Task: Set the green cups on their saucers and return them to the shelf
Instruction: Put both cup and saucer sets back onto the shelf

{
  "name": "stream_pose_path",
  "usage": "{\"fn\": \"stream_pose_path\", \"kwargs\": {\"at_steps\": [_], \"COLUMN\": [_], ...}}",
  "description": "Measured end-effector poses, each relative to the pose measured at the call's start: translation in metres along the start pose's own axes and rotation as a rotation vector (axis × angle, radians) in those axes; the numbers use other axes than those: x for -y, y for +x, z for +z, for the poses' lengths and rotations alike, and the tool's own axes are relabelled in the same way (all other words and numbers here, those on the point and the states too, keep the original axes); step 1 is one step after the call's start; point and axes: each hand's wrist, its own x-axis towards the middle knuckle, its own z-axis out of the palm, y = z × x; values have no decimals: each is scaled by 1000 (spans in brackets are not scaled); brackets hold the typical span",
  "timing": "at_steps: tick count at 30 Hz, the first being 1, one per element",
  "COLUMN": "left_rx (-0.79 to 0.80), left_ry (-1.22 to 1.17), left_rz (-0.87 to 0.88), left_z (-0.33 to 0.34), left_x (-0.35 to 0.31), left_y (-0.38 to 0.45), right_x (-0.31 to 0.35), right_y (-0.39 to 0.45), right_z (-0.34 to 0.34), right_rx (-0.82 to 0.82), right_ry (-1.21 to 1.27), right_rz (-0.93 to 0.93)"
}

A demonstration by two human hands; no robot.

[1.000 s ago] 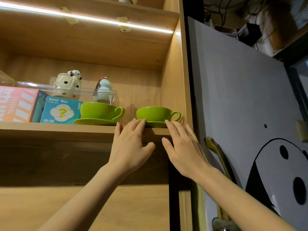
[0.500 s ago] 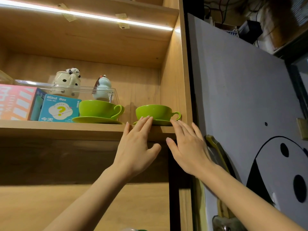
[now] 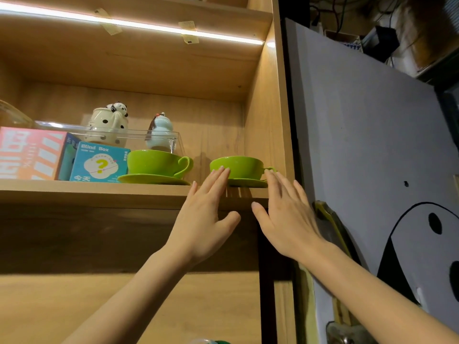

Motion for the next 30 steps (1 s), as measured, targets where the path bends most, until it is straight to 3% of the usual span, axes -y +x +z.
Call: {"fn": "stream_pose_path", "kwargs": {"at_steps": [4, 6, 11, 18, 30], "left_rx": [-305, -384, -255, -93, -195], "left_ry": [-9, 61, 292, 403, 369], "left_rz": [-67, -144, -372, -393, -283], "left_z": [-36, -51, -68, -76, -68], "left_x": [18, 34, 72, 84, 56], "left_y": [-7, -10, -15, -17, -18], "right_x": [40, 65, 117, 142, 124], "right_y": [-1, 1, 14, 25, 23], "right_z": [0, 4, 17, 33, 27], "right_rx": [-133, -154, -112, 129, 130], "right_ry": [96, 132, 206, 182, 96], "right_rz": [-154, -250, -359, -316, -227]}}
